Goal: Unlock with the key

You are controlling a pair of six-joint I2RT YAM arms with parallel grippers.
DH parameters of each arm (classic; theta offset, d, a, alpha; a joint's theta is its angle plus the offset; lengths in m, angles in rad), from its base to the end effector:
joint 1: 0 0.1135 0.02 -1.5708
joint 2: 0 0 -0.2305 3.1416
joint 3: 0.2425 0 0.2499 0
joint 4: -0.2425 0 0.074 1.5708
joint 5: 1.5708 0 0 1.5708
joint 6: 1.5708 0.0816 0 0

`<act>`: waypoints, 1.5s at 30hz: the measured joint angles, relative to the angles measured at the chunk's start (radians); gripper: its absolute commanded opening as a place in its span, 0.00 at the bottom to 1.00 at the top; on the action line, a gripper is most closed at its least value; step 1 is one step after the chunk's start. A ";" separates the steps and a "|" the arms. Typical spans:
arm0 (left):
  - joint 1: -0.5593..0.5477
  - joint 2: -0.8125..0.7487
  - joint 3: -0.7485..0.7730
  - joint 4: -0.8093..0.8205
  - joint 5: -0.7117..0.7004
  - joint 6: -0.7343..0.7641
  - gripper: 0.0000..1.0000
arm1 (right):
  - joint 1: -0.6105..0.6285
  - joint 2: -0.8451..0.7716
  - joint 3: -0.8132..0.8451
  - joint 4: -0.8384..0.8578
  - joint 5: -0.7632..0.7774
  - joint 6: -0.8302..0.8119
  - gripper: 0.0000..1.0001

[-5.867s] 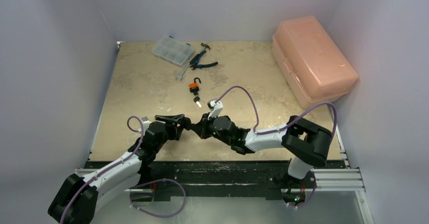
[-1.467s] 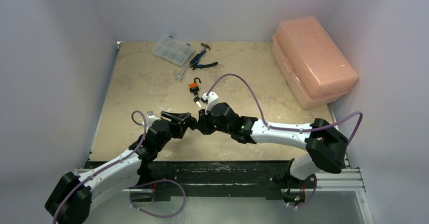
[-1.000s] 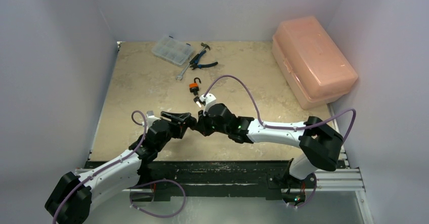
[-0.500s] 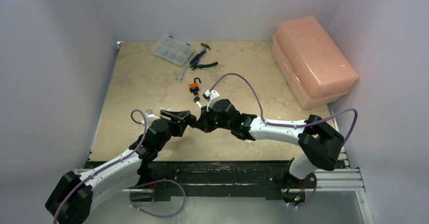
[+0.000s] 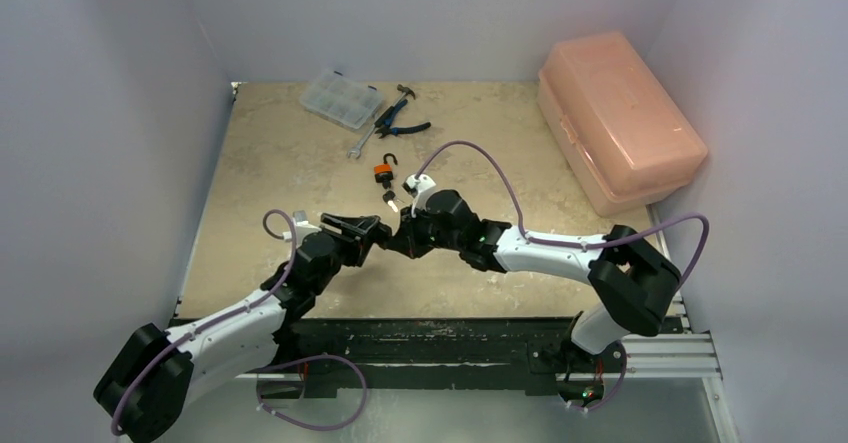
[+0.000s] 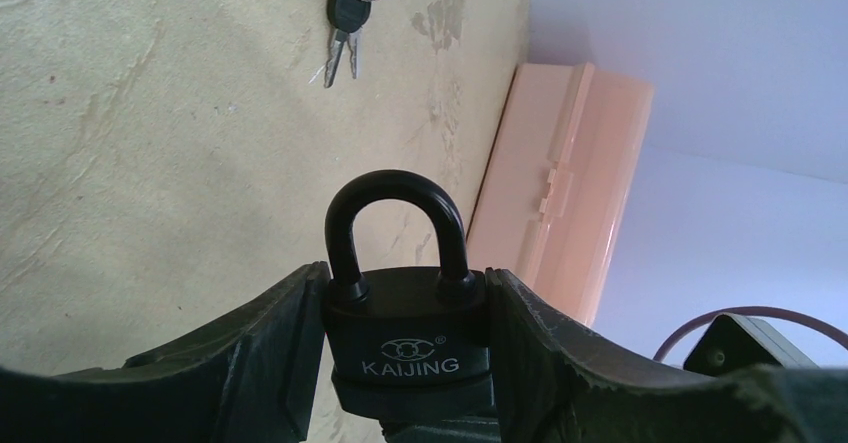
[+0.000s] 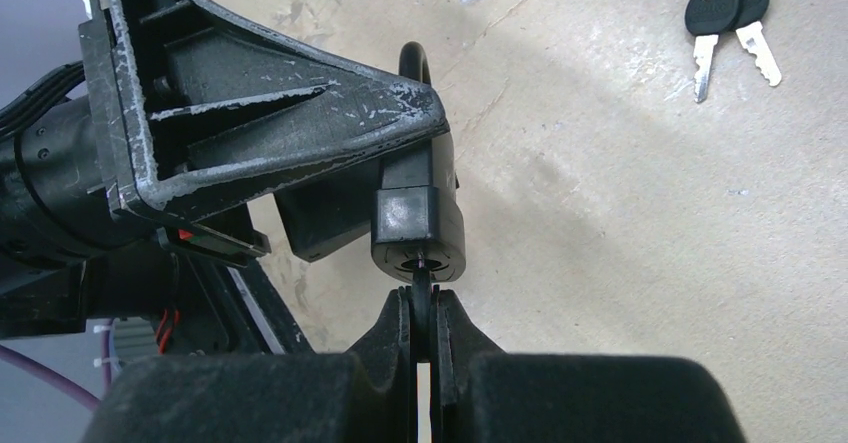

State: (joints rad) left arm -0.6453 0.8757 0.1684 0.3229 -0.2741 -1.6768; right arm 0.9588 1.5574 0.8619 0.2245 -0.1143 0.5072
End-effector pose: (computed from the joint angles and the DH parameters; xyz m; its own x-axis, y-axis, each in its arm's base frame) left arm 0.2028 -0.1250 0.1213 -0.3447 -0.9387 -0.0029 -0.3380 0.1269 -0.9326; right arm 0.2106 0.3162 0.1642 -0.6512 -0.0878 -0.7538 -0.6352 0.6066 0.4781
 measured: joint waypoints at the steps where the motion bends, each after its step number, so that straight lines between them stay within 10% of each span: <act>1: 0.000 0.010 0.002 0.013 0.000 0.006 0.00 | -0.004 -0.001 0.000 -0.001 -0.001 0.001 0.00; 41: -0.072 0.061 0.043 0.383 -0.018 0.152 0.00 | -0.129 -0.240 -0.102 0.093 -0.141 0.176 0.00; 45: -0.076 0.061 0.037 0.396 -0.018 0.152 0.00 | -0.129 -0.246 -0.102 0.082 -0.143 0.164 0.29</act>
State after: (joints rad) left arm -0.7212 0.9367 0.2054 0.7185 -0.2924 -1.5249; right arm 0.8299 1.3109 0.7601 0.3061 -0.2569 0.6716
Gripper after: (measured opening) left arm 0.576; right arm 0.083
